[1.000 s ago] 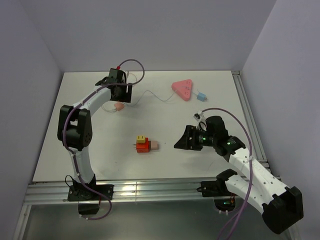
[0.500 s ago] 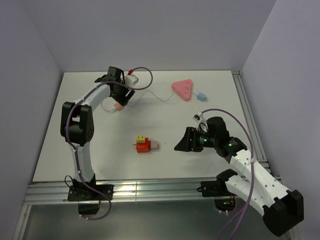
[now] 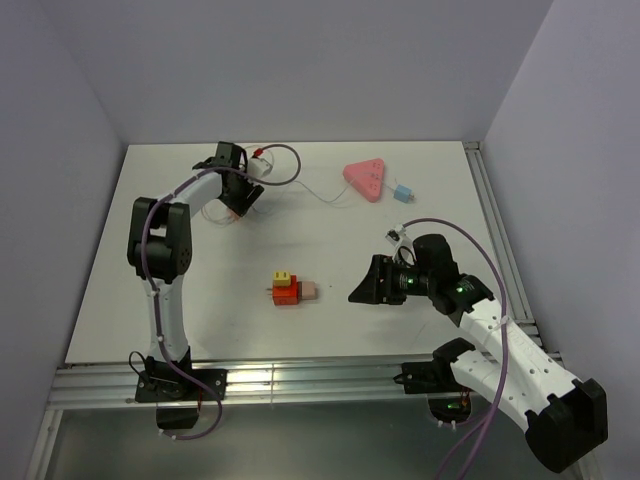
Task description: Insert the plug
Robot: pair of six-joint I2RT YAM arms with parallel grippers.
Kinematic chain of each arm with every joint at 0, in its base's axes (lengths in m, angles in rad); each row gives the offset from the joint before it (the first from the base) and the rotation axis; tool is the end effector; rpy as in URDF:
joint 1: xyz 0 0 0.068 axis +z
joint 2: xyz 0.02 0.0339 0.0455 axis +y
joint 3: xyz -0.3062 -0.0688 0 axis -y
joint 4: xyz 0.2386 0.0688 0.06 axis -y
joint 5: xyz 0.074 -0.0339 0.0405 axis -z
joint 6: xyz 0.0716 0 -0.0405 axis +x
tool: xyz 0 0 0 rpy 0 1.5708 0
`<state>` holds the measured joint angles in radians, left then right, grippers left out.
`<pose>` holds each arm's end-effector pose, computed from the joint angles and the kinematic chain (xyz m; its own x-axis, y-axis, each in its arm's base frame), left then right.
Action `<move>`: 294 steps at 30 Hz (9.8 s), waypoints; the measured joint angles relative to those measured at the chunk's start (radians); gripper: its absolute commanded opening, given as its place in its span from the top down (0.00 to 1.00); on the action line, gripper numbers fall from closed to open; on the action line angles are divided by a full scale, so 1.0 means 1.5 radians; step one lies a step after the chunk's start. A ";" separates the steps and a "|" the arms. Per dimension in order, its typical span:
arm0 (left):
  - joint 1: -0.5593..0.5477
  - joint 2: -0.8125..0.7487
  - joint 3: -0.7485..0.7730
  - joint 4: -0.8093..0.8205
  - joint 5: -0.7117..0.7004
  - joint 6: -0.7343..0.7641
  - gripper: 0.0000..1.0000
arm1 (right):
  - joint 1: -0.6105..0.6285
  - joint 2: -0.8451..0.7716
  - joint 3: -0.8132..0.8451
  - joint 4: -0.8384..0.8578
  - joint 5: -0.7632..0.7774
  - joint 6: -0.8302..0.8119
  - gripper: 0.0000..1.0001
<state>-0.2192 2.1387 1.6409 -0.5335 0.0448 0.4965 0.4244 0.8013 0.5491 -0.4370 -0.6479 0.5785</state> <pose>0.4851 -0.1114 0.1856 -0.6221 0.6261 -0.4700 0.6097 0.7641 0.2109 0.1227 0.1029 0.2486 -0.8968 0.0732 -0.4363 -0.3134 0.5910 0.7433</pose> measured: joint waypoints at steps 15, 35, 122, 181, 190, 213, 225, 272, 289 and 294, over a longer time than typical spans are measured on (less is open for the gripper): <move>0.001 0.021 0.016 -0.007 0.033 -0.040 1.00 | 0.000 0.000 0.001 -0.006 0.010 0.005 0.28; 0.006 -0.347 -0.020 0.163 0.102 -0.784 1.00 | 0.000 0.057 0.071 0.068 0.114 0.087 0.32; -0.281 -0.707 -0.434 -0.015 -0.099 -0.878 0.05 | 0.074 -0.006 0.133 0.083 0.447 -0.022 1.00; -0.401 -0.339 -0.362 -0.160 -0.179 -1.084 0.26 | 0.073 -0.189 0.062 -0.019 0.401 0.001 1.00; -0.409 -0.358 -0.391 -0.117 -0.192 -1.042 0.80 | 0.073 -0.189 0.056 -0.019 0.401 0.001 1.00; -0.566 -0.652 -0.606 0.224 -0.209 -0.689 1.00 | 0.073 -0.019 0.146 -0.124 0.187 -0.053 1.00; -0.614 -0.868 -0.706 0.322 -0.100 -0.361 1.00 | 0.073 -0.025 0.196 -0.142 0.066 -0.047 1.00; -0.582 -0.527 -0.960 0.929 0.130 -0.345 1.00 | 0.180 0.377 0.312 -0.301 0.041 -0.135 1.00; -0.584 -0.510 -0.984 0.990 0.129 -0.361 1.00 | 0.180 0.438 0.302 -0.275 0.065 -0.124 1.00; -0.584 -0.510 -0.990 0.999 0.129 -0.363 1.00 | 0.180 0.442 0.296 -0.258 0.065 -0.114 1.00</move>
<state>-1.0946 1.3739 0.1558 0.9646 0.2390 -0.0475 0.6941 1.4639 0.9924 -0.8234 -0.5507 0.4072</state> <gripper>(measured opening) 0.666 0.394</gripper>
